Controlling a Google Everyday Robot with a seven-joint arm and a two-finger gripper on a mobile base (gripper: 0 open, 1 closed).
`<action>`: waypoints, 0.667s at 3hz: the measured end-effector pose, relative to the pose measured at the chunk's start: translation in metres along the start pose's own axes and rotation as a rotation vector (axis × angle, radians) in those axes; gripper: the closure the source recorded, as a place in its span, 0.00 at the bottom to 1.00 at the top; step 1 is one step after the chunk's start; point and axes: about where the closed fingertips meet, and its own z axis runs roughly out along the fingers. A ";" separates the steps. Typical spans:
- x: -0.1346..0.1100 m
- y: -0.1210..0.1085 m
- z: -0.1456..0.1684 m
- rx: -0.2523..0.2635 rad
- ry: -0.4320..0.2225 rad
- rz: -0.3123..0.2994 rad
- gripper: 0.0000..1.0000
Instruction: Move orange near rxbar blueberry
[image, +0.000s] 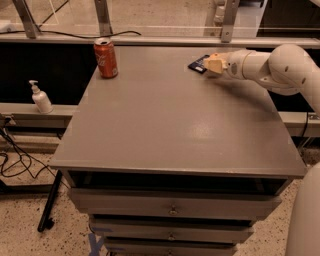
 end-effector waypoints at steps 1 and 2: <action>0.002 0.001 0.004 -0.005 0.002 -0.002 0.15; 0.003 0.001 0.006 -0.007 0.004 -0.002 0.00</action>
Offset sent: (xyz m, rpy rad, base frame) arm 0.0036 -0.0008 -0.0040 -0.0048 0.0028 0.0026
